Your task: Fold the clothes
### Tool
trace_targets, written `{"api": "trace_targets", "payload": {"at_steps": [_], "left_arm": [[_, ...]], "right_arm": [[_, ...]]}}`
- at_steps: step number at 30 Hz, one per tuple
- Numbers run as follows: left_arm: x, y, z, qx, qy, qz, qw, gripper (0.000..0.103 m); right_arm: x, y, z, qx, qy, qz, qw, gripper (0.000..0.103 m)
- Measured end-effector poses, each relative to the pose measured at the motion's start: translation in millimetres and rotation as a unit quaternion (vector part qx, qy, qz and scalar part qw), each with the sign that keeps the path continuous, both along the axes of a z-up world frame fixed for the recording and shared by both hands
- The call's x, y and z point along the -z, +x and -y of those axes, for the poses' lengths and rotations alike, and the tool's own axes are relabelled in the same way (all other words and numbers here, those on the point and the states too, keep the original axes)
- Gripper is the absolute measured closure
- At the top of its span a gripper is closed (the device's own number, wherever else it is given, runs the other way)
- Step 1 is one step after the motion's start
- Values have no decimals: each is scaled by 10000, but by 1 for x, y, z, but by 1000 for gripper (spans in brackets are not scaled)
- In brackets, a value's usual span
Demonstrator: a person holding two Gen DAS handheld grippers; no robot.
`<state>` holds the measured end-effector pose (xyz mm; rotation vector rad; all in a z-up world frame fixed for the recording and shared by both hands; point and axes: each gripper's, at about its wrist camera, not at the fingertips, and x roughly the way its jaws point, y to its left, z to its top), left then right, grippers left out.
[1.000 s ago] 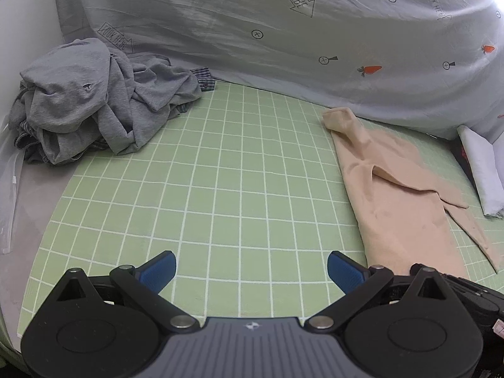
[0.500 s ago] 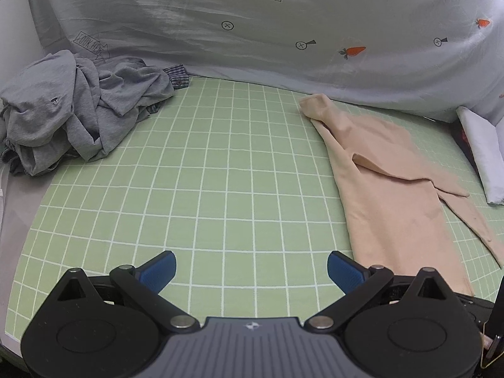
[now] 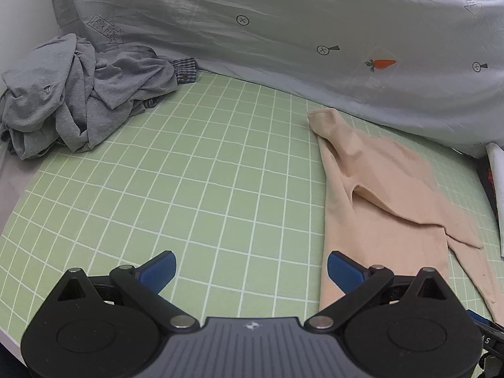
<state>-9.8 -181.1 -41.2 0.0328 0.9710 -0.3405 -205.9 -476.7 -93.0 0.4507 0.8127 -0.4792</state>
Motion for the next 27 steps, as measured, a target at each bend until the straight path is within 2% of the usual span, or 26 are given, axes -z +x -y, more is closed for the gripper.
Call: {"api": "trace_targets", "payload": {"at_steps": [7,12,16,23,27], "left_arm": [[12,41,53,-6,147,-50,9999,2],[24,85,97,90,303,-95,9995,2],[34,121,128,54,497,-69,9987,2],[52,176,170,257,617,8,9978,2],[61,200,185,328,471,-40,9983,10]], "right_arm": [[11,10,93,824,63,128,9965,20],[23,36,168,1371,23,198,9904,19],[37,62,220,1627,74,-45,9866,19],[51,84,244,1347,-260,-462,9895,19],[53,88,247,1364,-387,-408,9891,22]]}}
